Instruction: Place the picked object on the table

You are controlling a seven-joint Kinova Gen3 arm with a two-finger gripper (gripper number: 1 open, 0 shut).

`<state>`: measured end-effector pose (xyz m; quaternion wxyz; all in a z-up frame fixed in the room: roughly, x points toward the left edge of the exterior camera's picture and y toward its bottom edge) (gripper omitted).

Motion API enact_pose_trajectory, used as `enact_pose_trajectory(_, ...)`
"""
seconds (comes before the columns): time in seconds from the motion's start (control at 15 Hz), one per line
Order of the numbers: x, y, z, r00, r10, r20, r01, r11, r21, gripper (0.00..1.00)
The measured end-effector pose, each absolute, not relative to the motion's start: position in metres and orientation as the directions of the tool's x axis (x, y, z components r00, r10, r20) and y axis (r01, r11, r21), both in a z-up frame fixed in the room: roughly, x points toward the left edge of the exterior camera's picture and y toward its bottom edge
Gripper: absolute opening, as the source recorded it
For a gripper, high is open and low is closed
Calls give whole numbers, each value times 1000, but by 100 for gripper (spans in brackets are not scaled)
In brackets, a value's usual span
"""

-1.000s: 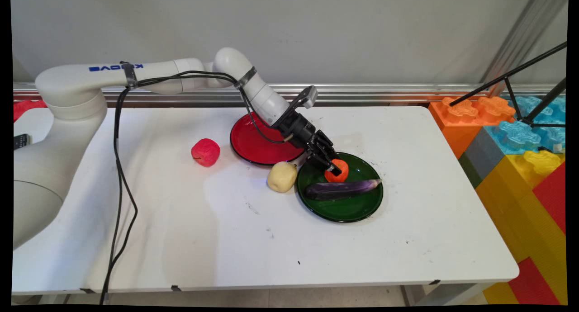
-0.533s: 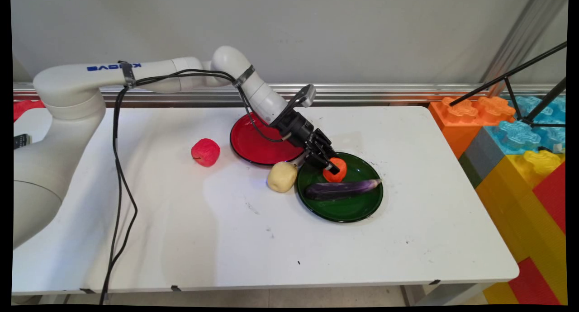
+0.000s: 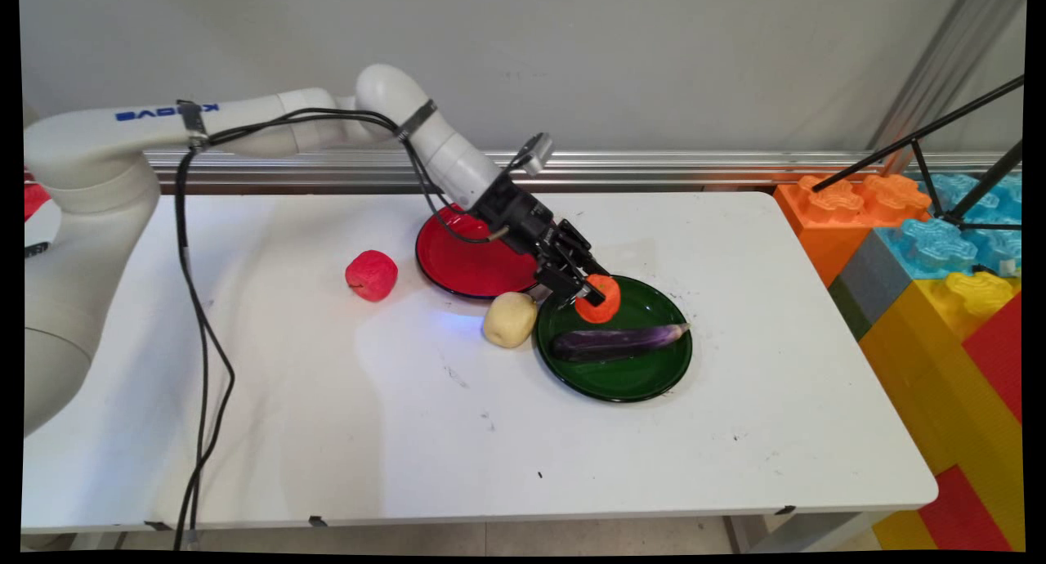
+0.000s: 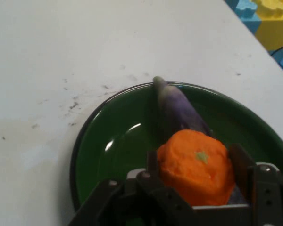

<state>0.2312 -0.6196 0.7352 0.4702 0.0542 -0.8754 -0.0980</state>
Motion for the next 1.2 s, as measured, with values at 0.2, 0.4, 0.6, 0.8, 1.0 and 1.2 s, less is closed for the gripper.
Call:
enact_pose_trajectory(0.2, 243, -610, 744, -545, -182, 819, 11, 974, 224, 0)
enact_pose_trajectory(0.4, 261, -597, 753, -543, -175, 822, 33, 973, 228, 0)
enact_pose_trajectory(0.6, 283, -582, 758, -549, -163, 820, 58, 971, 232, 0)
enact_pose_trajectory(0.8, 301, -570, 762, -553, -155, 818, 76, 969, 234, 0)
enact_pose_trajectory(1.0, 320, -558, 767, -553, -144, 820, 95, 968, 234, 0)
enact_pose_trajectory(1.2, 331, -550, 771, -551, -137, 823, 106, 967, 233, 0)
